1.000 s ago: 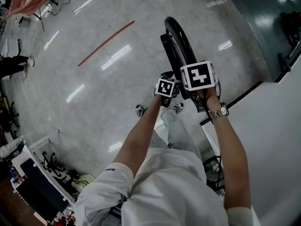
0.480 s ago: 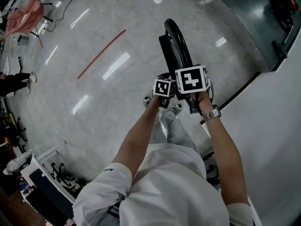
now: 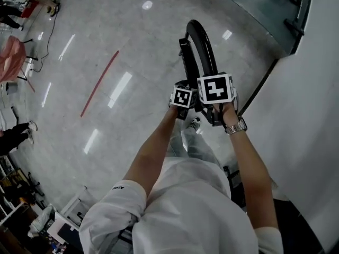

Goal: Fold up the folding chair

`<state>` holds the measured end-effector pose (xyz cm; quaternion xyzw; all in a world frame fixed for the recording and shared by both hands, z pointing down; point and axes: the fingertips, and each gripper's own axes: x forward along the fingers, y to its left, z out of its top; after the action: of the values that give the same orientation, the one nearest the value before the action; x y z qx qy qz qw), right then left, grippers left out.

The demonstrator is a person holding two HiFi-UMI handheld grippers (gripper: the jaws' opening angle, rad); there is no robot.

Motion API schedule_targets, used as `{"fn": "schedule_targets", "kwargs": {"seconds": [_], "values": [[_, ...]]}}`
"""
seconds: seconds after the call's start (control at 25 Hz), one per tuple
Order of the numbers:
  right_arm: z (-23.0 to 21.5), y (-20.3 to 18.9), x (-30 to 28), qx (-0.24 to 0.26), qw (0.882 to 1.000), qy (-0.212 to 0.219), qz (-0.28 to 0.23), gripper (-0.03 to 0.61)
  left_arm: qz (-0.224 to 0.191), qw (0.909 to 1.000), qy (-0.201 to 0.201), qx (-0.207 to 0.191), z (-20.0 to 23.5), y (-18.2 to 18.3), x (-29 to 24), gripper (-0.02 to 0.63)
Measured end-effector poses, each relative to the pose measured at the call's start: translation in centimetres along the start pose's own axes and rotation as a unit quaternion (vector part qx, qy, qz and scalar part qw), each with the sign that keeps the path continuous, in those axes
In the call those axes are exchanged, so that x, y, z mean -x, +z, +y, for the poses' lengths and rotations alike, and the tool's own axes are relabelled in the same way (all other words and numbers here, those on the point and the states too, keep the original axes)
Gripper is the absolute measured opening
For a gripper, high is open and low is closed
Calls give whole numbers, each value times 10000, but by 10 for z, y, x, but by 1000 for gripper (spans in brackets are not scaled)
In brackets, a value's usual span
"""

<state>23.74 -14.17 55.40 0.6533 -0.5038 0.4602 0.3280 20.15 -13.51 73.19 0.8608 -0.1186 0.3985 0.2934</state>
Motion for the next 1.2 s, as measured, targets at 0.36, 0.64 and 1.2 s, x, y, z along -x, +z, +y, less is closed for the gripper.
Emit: {"fn": "schedule_targets", "kwargs": {"seconds": [0.36, 0.64, 1.2], "values": [[-77, 5, -16, -1639, 9847, -588, 1, 57, 602, 9937, -696, -635, -24, 39, -57, 275], [-144, -23, -9, -2548, 9631, -865, -47, 55, 976, 9842, -1053, -1036, -74, 47, -99, 275], [-266, -126, 17, -3192, 9466, -423, -147, 49, 1281, 9781, -1325, -964, -201, 30, -164, 262]]}}
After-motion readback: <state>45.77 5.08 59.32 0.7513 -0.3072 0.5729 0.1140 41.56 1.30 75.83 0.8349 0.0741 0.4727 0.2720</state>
